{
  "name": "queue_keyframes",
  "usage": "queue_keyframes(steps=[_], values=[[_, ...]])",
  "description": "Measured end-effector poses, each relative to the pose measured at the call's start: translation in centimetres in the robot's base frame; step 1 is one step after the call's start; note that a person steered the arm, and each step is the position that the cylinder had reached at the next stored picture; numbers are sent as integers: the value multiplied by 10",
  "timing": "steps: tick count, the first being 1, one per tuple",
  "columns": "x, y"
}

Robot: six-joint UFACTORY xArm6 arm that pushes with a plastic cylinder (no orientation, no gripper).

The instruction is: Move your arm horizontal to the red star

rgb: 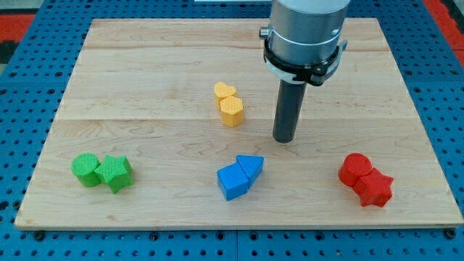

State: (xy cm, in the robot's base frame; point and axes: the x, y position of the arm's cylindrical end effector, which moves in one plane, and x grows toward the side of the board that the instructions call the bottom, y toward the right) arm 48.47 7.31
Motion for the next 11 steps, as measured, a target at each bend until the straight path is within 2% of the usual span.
queue_keyframes(steps=[6, 11], values=[[43, 0], [106, -22]])
